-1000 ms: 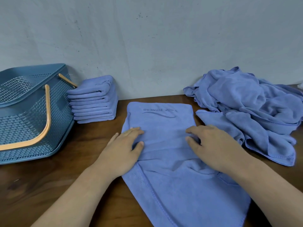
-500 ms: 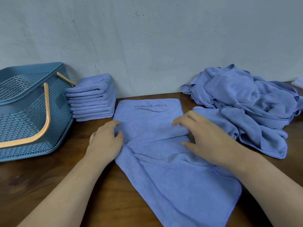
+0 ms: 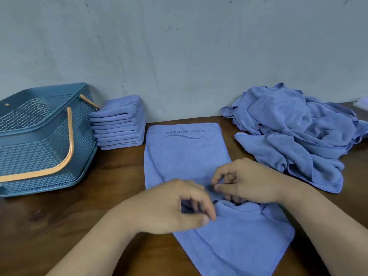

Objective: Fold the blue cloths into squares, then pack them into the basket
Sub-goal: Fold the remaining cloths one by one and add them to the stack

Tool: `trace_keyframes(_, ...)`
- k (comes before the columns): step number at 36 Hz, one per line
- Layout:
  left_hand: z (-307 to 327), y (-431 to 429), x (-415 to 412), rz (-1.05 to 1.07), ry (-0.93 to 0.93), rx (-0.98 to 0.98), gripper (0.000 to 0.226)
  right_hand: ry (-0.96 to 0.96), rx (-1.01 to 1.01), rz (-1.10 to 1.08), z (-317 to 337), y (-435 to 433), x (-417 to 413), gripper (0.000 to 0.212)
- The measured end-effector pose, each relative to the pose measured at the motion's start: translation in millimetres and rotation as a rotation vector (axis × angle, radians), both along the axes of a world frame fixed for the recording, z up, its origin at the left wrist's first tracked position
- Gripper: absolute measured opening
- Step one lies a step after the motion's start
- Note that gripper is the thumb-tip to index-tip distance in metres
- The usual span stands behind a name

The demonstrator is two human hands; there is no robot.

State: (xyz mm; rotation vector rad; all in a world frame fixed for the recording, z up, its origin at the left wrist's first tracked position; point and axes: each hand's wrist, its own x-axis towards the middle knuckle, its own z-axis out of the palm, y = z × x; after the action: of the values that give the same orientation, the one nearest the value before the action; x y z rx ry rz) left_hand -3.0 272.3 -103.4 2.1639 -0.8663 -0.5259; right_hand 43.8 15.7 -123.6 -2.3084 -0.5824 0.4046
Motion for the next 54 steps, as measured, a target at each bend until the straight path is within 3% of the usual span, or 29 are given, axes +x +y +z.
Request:
trace_keyframes(4,4,0,-5,-0.119,0.016,0.205,0.032,0.073,0.056,-0.044,6,-3,1,0.008)
trace_keyframes(9,-4,-6,-5,-0.191,-0.082,0.274,0.045,0.038,0.052,-0.033,0,-5,4,0.006)
trace_keyframes(15,-11,-7,-5,-0.209,-0.092,0.289,0.025,0.004,0.042,-0.033,-2,-5,3,0.008)
trace_keyframes(18,-11,-3,-1,-0.166,-0.025,0.204,0.016,-0.003,0.056,-0.036,-5,-4,3,0.007)
trace_keyframes(24,-7,22,15,0.090,0.158,-0.281,0.006,0.092,0.215,-0.131,0,-3,2,0.017)
trace_keyframes(29,-23,32,40,0.622,0.194,-0.747,0.017,0.178,0.392,-0.196,3,-5,6,0.035)
trace_keyframes(32,-33,37,54,0.927,0.081,-0.791,0.018,0.177,0.439,-0.181,3,-5,5,0.036)
trace_keyframes(36,-41,45,62,1.046,0.083,-0.791,0.022,0.139,0.344,-0.039,4,-6,2,0.039)
trace_keyframes(40,-47,42,63,1.045,0.065,-0.675,0.025,0.165,0.219,0.053,8,-3,-5,0.039)
trace_keyframes(44,-46,40,59,0.955,0.050,-0.546,0.029,-0.036,-0.074,-0.026,4,11,-14,0.043)
trace_keyframes(47,-38,37,54,0.894,0.077,-0.521,0.025,-0.146,-0.175,-0.069,-2,24,-18,0.044)
trace_keyframes(51,-36,35,52,0.837,0.061,-0.511,0.024,-0.128,-0.091,-0.002,-6,25,-15,0.019)
trace_keyframes(54,-31,34,51,0.819,0.025,-0.586,0.030,-0.044,0.189,-0.071,1,17,-9,0.020)
